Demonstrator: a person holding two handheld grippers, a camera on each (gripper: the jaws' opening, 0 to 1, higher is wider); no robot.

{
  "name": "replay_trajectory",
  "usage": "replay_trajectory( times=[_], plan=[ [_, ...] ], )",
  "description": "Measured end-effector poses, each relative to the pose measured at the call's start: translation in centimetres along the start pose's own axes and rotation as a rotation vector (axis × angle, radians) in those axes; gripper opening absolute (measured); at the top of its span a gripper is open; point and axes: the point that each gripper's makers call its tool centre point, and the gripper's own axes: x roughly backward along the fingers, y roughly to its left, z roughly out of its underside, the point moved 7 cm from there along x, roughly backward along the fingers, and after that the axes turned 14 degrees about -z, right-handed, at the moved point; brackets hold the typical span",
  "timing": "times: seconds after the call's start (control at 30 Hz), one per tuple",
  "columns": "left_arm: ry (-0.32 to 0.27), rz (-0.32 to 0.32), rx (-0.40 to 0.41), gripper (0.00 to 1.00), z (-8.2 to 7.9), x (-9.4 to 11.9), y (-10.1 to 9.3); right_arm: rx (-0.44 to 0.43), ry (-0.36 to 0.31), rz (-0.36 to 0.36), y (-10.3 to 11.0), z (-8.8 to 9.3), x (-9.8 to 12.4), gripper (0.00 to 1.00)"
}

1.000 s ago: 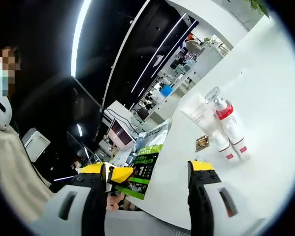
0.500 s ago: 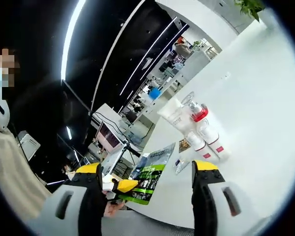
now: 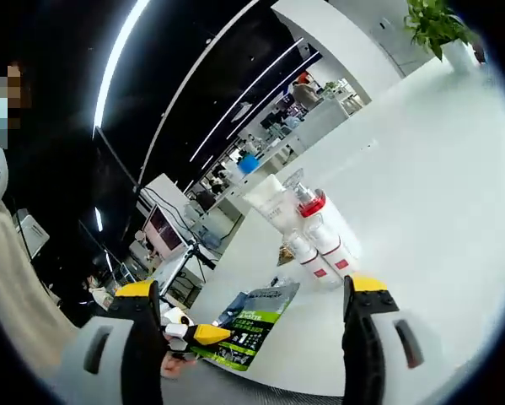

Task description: Arrange the skincare products in the storage area until every visible bottle or jar stands upright without overlapping.

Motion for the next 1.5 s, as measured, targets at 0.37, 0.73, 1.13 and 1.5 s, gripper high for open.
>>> replay_trajectory(
  times=[0.37, 0.73, 1.13, 1.5],
  plan=[
    [0.014, -0.048, 0.056, 0.00, 0.2, -0.9, 0.6, 0.005, 0.004, 0.003, -0.1, 0.1, 0.0, 0.90],
    [0.034, -0.099, 0.113, 0.00, -0.9, -1.7, 2.4, -0.001, 0.003, 0.006, -0.1, 0.1, 0.0, 0.90],
    [0.037, -0.149, 0.183, 0.00, -0.3, -2.2, 2.0, -0.001, 0.000, 0.007, -0.1, 0.1, 0.0, 0.90],
    [-0.008, -0.181, 0.233, 0.11, -0.4, -1.8, 0.9, -0.004, 0.000, 0.004, -0.1, 0.2, 0.0, 0.90]
  ],
)
